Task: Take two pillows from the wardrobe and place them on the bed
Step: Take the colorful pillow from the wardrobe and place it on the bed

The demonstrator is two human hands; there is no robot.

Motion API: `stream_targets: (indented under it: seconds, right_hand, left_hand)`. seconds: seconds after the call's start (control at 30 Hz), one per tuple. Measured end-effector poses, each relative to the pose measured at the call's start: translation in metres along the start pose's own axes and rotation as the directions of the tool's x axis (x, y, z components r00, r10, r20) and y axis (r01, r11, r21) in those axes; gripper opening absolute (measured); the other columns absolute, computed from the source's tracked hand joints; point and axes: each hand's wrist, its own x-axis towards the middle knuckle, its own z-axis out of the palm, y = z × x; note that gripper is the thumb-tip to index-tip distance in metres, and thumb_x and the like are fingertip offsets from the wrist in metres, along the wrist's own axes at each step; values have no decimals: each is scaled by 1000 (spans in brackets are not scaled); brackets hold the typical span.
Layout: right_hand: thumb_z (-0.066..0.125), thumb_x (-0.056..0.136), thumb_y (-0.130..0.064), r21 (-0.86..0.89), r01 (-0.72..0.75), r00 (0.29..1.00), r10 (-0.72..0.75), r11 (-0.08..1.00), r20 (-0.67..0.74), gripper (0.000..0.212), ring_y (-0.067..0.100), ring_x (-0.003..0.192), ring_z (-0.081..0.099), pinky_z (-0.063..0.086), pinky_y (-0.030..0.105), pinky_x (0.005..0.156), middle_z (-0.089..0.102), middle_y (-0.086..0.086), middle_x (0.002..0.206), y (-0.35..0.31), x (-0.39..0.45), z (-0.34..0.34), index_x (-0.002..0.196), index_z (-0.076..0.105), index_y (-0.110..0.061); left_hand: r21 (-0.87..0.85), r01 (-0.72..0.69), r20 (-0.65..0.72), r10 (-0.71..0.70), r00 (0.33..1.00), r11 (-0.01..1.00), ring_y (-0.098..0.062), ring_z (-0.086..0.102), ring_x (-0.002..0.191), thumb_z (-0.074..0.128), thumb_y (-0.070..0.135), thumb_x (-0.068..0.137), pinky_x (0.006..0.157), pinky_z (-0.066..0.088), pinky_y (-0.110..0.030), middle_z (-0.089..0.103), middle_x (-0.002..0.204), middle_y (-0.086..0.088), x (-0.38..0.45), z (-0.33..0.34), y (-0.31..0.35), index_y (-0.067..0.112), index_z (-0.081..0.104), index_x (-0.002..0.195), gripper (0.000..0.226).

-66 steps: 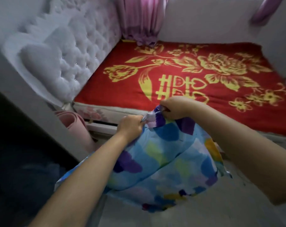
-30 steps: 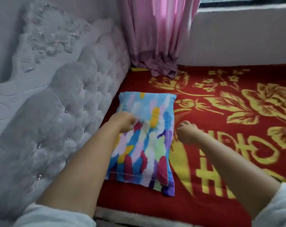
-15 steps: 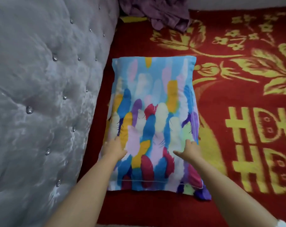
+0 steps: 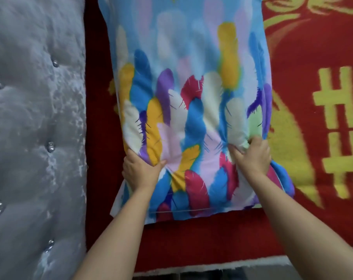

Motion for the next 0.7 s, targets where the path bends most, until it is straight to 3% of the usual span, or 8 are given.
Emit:
stream_targets:
  seconds: [0.13,0.27,0.37,0.47,0.57,0.7]
  right_hand:
    - [59,85,-20,-57,175,984,-176,983,-10,29,44,86,56,45,48,67,57,31,94,-14,-2,-27,82,52,7]
    - [49,79,-16,88,251,960,-237,964,-151,24,42,77,56,30,39,54,58,31,82,-46,-4,-83,66,49,4]
    - [58,79,-6,194,304,931,-248,933,-268,21,42,74,57,29,39,54,58,32,78,-84,2,-132,65,50,8]
    - [59,81,-5,261,327,917,-239,908,-318,22,41,77,56,39,45,61,59,31,80,-124,15,-175,62,48,0]
    - [56,85,-9,314,352,905,-235,881,-355,23,40,81,56,39,44,65,60,29,85,-169,37,-211,64,47,-5]
    - [49,92,-22,350,357,895,-210,866,-393,30,40,107,50,42,46,87,55,28,113,-244,103,-257,96,56,7]
  left_hand:
    - [-21,-126,-82,124,989,992,-42,54,107,83,23,66,86,43,-47,59,115,-28,-9,-18,16,-7,47,120,71]
    - [-55,-252,-181,238,954,966,-41,55,106,77,11,71,86,41,-47,61,112,-29,-14,-70,41,-7,54,116,54]
    - [-86,-353,-294,315,902,932,-45,57,99,76,3,68,81,43,-49,62,103,-34,-7,-126,70,-12,56,110,48]
    - [-109,-447,-375,380,845,888,-48,57,93,75,-5,64,77,47,-51,62,97,-37,9,-177,101,-15,57,107,48]
    - [-115,-474,-414,392,821,873,-45,54,101,73,3,70,83,44,-49,59,107,-32,35,-221,141,-11,53,113,49]
    - [-85,-453,-519,349,780,887,-43,48,116,69,24,82,96,35,-46,51,125,-32,95,-282,208,-12,40,128,65]
